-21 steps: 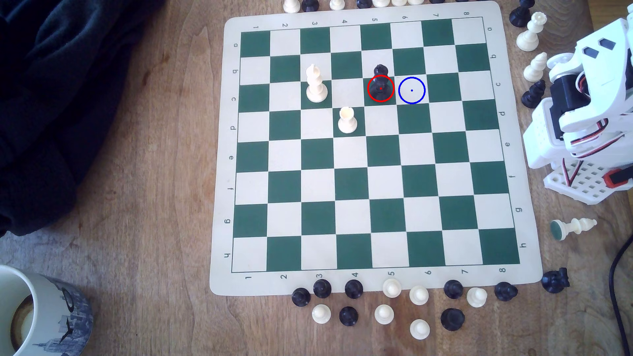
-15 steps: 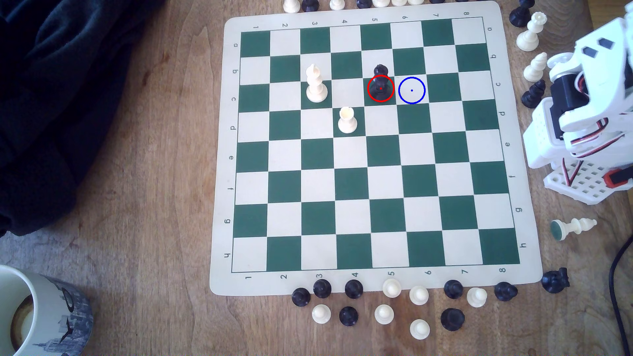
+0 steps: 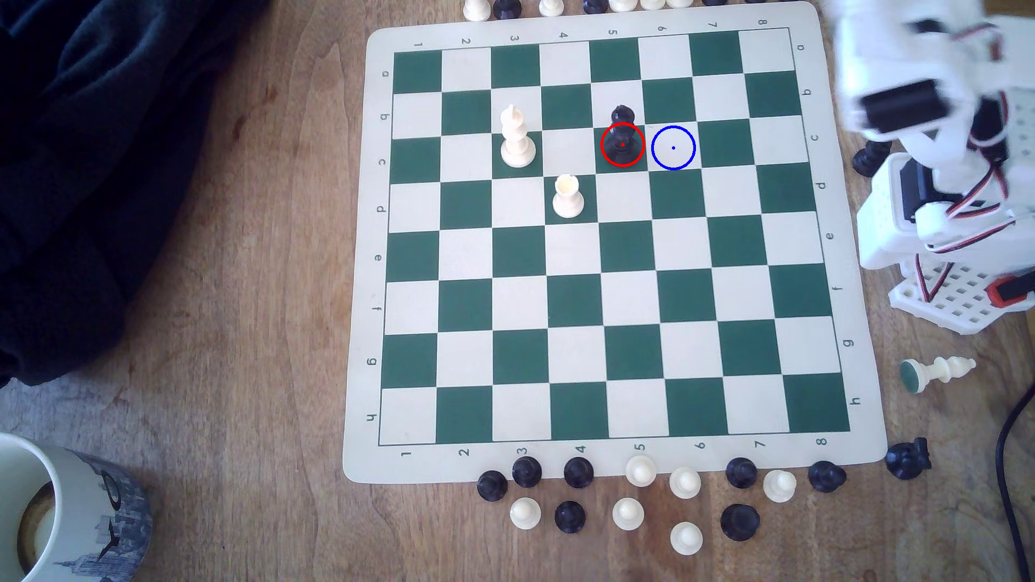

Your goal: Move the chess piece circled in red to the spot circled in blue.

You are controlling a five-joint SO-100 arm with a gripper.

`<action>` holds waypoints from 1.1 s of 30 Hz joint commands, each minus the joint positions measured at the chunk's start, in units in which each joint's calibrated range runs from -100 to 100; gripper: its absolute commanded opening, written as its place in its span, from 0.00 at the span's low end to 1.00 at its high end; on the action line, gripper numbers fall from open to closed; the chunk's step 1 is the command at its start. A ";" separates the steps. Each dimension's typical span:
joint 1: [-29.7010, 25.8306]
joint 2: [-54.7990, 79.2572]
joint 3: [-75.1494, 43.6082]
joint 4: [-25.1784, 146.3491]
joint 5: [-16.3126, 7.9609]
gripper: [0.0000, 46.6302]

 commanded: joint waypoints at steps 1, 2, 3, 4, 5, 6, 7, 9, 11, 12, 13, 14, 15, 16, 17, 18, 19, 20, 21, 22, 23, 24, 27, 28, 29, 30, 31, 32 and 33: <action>5.09 4.13 -13.10 20.56 -0.20 0.00; 5.71 6.76 -16.55 26.13 -0.29 0.00; 6.10 8.46 -18.36 29.40 -0.34 0.00; 6.89 10.41 -19.90 32.60 -0.68 0.00; 7.36 11.26 -20.45 34.81 -0.88 0.00; 8.69 11.69 -20.72 38.08 -0.88 0.00; 9.55 11.69 -20.81 39.72 -0.88 0.00; 9.86 12.62 -22.35 43.24 -0.98 0.00; 9.62 18.65 -27.15 50.29 -2.15 0.00; 9.55 19.84 -28.33 50.94 -2.15 0.00; 9.55 20.94 -29.42 51.68 -2.15 0.00; 9.55 21.96 -30.33 52.42 -2.15 0.00; 9.31 24.51 -32.50 54.96 -2.15 0.00; 9.15 26.12 -34.04 57.17 -1.95 0.00; 9.15 28.24 -35.77 59.05 -2.20 0.00; 9.15 29.94 -37.13 60.36 -2.44 0.00; 10.09 34.18 -41.39 63.80 -3.86 0.00; 10.64 34.61 -41.84 64.13 -3.96 0.00; 10.72 34.52 -41.48 64.13 -3.96 0.00; 10.88 35.12 -41.39 64.21 -3.96 0.00; 11.03 35.97 -41.57 64.54 -3.96 0.00; 11.58 38.68 -41.93 65.44 -4.00 0.00; 13.30 43.61 -42.84 66.42 -4.84 0.00; 14.32 46.83 -44.02 66.91 -5.57 0.02; 14.79 48.36 -44.83 67.24 -5.76 0.04; 14.94 49.72 -45.65 67.49 -5.96 0.06; 15.33 52.77 -47.73 68.31 -6.30 0.11; 15.49 54.22 -48.55 68.47 -6.64 0.12; 15.57 55.92 -49.46 68.63 -6.94 0.15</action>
